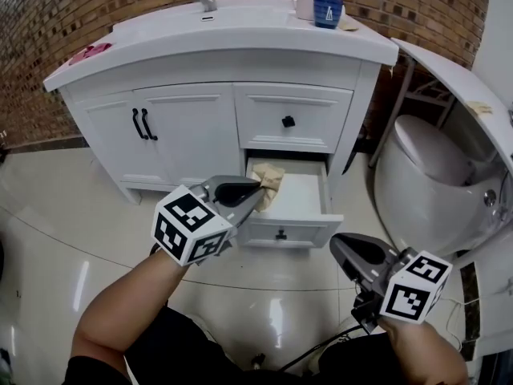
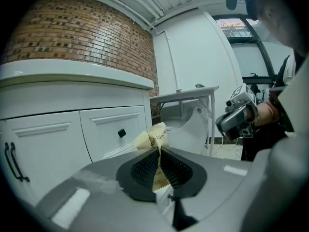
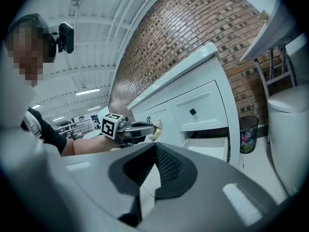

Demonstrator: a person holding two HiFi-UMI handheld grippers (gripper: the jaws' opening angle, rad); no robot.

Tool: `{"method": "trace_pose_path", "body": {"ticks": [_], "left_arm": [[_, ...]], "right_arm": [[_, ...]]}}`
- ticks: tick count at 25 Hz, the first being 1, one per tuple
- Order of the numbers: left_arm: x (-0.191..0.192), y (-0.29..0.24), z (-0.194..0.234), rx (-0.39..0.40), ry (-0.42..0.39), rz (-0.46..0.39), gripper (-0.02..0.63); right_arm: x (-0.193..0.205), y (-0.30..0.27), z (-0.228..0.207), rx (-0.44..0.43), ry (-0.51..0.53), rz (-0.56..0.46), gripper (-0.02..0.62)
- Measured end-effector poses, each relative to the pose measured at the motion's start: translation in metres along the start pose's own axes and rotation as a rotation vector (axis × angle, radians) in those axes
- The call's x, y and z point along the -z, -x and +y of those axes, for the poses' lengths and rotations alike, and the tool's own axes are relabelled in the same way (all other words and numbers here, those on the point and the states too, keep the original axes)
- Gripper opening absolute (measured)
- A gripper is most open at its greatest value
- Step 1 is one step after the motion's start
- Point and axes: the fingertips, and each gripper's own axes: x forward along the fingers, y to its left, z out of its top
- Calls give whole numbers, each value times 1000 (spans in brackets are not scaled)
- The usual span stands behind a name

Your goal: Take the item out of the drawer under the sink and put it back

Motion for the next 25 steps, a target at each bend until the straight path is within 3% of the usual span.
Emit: {"method": "trace_pose_path", "body": {"ticks": [9,14,21,25], "left_arm": [[-30,65,-51,44,84,-119,21],[-28,84,-61,28,159,-199,21],[-16,94,-66,21,167,-223,21],[-14,97,-76,63,195,-231,21]], "right_arm": [[3,-5,8,-10,25,14,3],[4,-3,11,-7,32,16,3],[1,0,15,-19,46,6,3],[5,-3,16,-22,45,17,3]]}}
